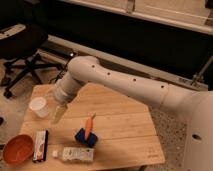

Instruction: Place the bottle in the ceramic bowl

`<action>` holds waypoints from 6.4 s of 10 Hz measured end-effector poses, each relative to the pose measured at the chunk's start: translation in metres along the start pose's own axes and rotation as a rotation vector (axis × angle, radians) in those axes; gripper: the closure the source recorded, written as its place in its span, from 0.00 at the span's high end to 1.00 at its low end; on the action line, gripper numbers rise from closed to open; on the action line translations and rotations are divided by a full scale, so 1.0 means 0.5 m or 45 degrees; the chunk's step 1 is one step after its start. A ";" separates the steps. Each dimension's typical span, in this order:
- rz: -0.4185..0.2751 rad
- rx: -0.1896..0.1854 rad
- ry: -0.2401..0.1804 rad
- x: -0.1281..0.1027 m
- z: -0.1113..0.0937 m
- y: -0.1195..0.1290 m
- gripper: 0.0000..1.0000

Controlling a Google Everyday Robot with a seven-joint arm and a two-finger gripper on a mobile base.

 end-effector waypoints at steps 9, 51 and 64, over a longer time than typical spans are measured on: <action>0.099 0.069 -0.154 -0.017 0.109 -0.194 0.80; 0.141 0.283 -0.329 -0.260 0.299 -0.326 0.37; 0.095 0.289 -0.254 -0.221 0.299 -0.280 0.10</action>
